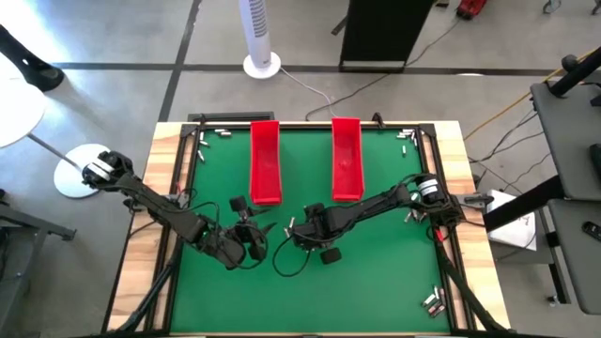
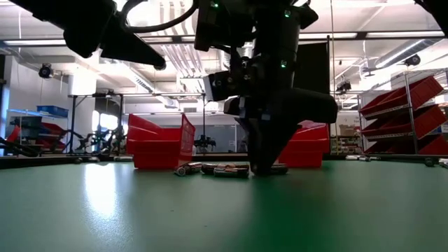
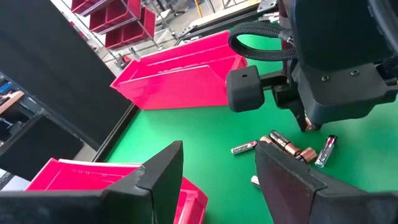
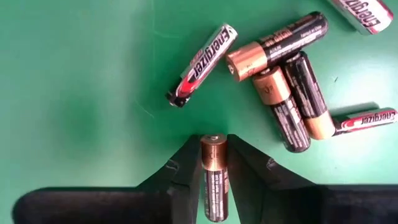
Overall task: Sort batteries
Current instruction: Put the black battery into the right red bin
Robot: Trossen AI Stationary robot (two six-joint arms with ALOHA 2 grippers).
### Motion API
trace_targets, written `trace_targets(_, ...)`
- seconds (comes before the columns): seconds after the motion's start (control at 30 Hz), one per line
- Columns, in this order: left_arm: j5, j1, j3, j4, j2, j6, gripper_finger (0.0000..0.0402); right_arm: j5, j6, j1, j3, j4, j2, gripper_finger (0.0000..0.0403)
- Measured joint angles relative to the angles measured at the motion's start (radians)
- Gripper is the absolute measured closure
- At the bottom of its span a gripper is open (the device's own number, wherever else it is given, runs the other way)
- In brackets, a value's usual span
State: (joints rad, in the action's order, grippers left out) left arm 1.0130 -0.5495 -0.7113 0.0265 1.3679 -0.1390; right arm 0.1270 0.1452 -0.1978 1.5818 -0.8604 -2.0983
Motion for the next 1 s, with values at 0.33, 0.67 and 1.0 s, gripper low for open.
trace_targets(0.33,0.000,0.000,0.000,0.000,0.000,-0.023,0.0222,0.004,-0.033,0.000,0.001,-0.019,0.018,0.0350)
trace_targets(0.67,-0.029,-0.002,-0.045,0.050,-0.003,-0.040,0.0222,0.154,-0.068,0.023,0.039,-0.100,0.262,0.0357)
trace_targets(1.0,-0.055,-0.002,-0.062,0.059,-0.003,-0.031,0.0222,0.402,-0.166,0.169,0.024,-0.112,0.478,0.0333)
